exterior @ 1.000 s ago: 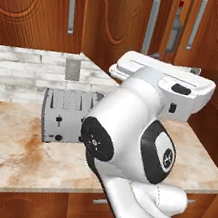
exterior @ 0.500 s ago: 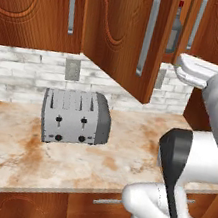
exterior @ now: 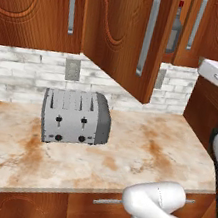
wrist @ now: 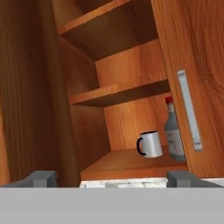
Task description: Open the cabinet directly in front. Then move the liquor and the mug to the dining counter with the candle on it.
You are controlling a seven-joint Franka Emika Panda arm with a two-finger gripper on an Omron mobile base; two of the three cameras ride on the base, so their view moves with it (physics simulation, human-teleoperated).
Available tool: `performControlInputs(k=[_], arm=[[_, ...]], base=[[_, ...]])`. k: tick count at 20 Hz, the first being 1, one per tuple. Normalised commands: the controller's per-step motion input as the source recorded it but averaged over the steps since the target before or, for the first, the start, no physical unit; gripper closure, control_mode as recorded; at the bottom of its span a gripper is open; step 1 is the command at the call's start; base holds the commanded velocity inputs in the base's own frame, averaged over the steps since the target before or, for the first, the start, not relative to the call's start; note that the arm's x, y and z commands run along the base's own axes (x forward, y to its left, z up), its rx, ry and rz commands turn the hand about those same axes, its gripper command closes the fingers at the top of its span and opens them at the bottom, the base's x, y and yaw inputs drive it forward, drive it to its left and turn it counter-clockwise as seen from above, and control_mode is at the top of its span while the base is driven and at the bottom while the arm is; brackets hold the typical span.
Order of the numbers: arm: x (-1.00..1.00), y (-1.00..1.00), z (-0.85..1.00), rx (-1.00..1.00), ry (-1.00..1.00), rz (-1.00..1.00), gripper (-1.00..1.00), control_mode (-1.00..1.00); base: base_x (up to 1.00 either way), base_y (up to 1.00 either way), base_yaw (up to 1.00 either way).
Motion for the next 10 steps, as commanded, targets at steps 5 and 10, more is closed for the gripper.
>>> performControlInputs(k=[5, 10], arm=[[0.97, 0.14, -0.04, -0.04, 0.01, 0.49, -1.0, -1.0], [0.98, 0.59, -0.15, -0.01, 0.0, 0.43, -1.0, -1.0]], base=[[0.0, 0.0, 0.0], [0.0, 0.0, 0.0]])
